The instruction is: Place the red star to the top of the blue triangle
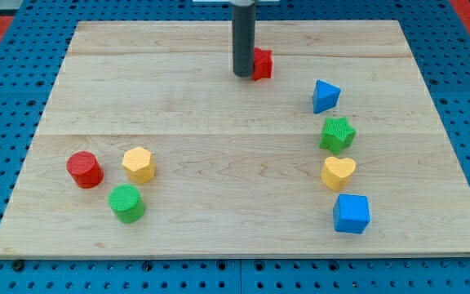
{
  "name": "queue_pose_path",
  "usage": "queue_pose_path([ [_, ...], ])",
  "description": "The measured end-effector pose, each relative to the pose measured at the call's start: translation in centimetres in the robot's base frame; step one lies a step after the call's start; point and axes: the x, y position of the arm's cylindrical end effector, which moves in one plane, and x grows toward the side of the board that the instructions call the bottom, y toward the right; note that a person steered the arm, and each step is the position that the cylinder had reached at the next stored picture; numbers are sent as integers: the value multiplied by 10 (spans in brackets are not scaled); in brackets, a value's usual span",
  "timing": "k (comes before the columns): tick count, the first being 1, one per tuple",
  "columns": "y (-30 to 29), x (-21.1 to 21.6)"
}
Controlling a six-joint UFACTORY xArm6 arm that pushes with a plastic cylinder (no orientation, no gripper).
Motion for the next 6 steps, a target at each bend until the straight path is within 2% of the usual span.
queue_pose_path([
  [1,12,-16],
  [2,52,-17],
  [6,114,-20],
])
